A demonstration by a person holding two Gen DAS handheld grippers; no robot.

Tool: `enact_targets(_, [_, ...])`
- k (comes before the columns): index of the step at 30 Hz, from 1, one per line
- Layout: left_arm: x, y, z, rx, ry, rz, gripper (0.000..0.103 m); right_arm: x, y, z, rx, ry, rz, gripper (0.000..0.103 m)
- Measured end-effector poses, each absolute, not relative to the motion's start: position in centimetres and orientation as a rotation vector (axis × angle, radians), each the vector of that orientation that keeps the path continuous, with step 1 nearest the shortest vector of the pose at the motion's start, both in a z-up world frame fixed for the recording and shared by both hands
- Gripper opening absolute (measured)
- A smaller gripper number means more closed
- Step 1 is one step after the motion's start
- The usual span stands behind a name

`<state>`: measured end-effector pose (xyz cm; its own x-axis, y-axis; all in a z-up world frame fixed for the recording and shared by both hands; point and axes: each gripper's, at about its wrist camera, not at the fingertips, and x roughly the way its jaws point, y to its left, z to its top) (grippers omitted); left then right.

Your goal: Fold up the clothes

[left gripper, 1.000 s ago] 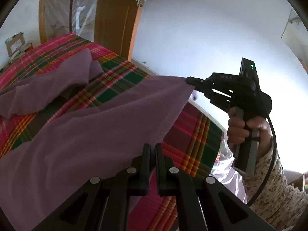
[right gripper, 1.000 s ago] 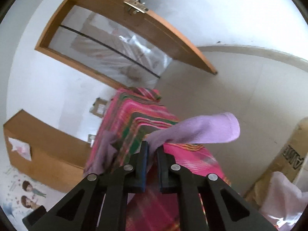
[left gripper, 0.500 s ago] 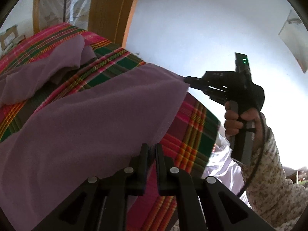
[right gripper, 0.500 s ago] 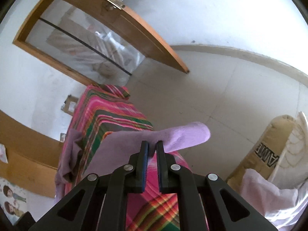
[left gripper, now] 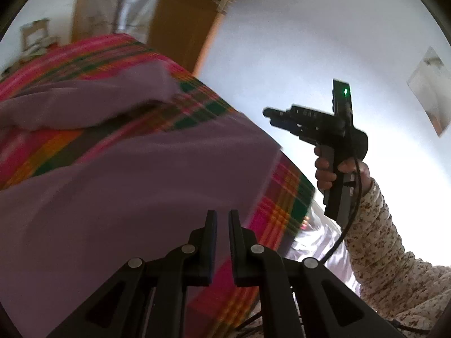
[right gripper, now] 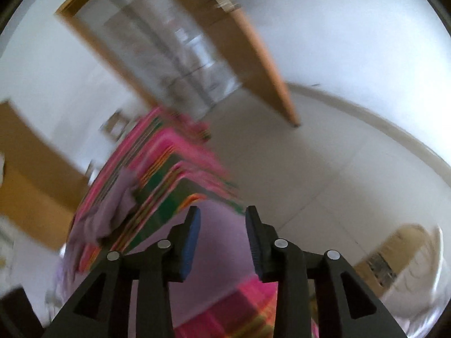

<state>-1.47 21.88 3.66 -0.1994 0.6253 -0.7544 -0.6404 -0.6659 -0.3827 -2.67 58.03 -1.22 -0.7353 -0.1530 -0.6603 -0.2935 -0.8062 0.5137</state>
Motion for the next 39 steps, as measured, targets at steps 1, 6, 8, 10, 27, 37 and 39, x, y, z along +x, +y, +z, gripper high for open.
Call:
enact_targets(1, [-1.7, 20.9, 4.0, -1.212, -0.002, 1.977, 0.008, -3.6, 57.6, -1.4, -1.143, 0.919, 2.715, 0.036])
enact_targets(6, [-3.1, 15.5, 4.5, -1.231, -0.103, 2.107, 0.008, -7.0, 56.2, -1.8, -1.248, 0.784, 2.738, 0.037])
enact_targets(8, [-3.8, 13.5, 4.2, -1.257, -0.137, 2.159, 0.009, -7.7, 55.8, -1.9, -1.273, 0.737, 2.744, 0.037])
enact_targets(10, [-4.3, 11.8, 3.7, -1.286, -0.173, 2.2, 0.009, -8.3, 55.3, -2.0, -1.3, 0.701, 2.755, 0.037])
enact_targets(27, [-5.1, 4.5, 1.0, -1.384, -0.356, 2.324, 0.009, -8.2, 54.3, -0.5, -1.096, 0.439, 2.656, 0.0])
enact_targets(37, [-5.2, 1.8, 1.6, -1.378, -0.409, 2.377, 0.009, -9.1, 52.4, 0.7, -1.157, 0.453, 2.747, 0.004])
enact_targets(39, [-5.0, 0.7, 2.2, -1.373, -0.407, 2.41, 0.009, -9.7, 51.2, 1.5, -1.167, 0.447, 2.79, 0.004])
